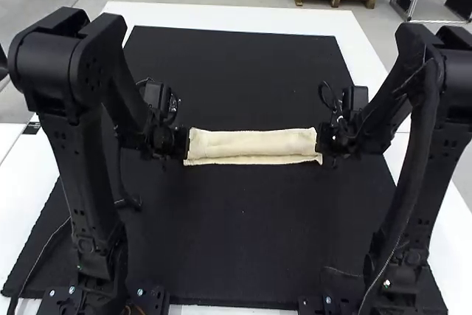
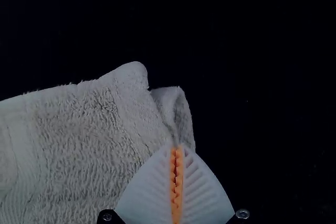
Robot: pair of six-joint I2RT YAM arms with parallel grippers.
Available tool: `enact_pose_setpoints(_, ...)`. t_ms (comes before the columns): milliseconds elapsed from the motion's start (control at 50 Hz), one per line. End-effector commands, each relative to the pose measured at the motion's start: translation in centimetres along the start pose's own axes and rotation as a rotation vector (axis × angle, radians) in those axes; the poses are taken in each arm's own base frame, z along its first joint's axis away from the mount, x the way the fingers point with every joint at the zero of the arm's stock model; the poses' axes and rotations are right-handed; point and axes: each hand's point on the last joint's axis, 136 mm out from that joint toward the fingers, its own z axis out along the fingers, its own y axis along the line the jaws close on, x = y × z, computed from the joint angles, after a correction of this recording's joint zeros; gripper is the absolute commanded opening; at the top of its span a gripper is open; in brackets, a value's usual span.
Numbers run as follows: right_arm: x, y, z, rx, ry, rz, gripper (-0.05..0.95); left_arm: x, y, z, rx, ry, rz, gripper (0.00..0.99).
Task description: Fold the towel.
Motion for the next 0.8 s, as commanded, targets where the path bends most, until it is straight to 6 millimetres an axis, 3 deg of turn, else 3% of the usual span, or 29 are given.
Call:
enact_pose_setpoints(0,0.2,-1.3,0.2,0.039,-0.005,0.015,0.57,-0.2,0.8,-0.2,-0.047,-0.011,-0.004,0.669)
enact_pose_setpoints(20,0.1,-1.3,0.2,0.039,-0.005,0.018,0.69,-0.3,0.8,-0.2,-0.047,-0.014,-0.004,0.731)
enact_pose_setpoints(60,-0.1,-1.1,0.2,0.036,-0.010,0.016,0.81,-0.8,0.8,-0.2,-0.048,-0.025,-0.008,0.793)
enact_pose_setpoints(200,-1.4,-0.9,0.1,0.030,-0.036,0.041,0.89,-2.3,0.7,-0.6,-0.045,-0.048,-0.030,0.854)
enact_pose_setpoints(440,-4.2,-0.4,-0.8,0.012,-0.075,0.059,0.90,-7.0,0.2,-2.6,-0.039,-0.137,-0.052,0.915)
enact_pose_setpoints(620,-5.8,2.2,-2.0,-0.154,-0.032,0.153,0.90,-10.4,-0.1,-5.0,-0.047,-0.204,-0.062,0.928)
enact_pose_setpoints(780,-6.3,0.7,-2.9,-0.217,0.010,0.252,0.90,-12.7,-0.6,-7.8,-0.040,-0.273,-0.071,0.930)
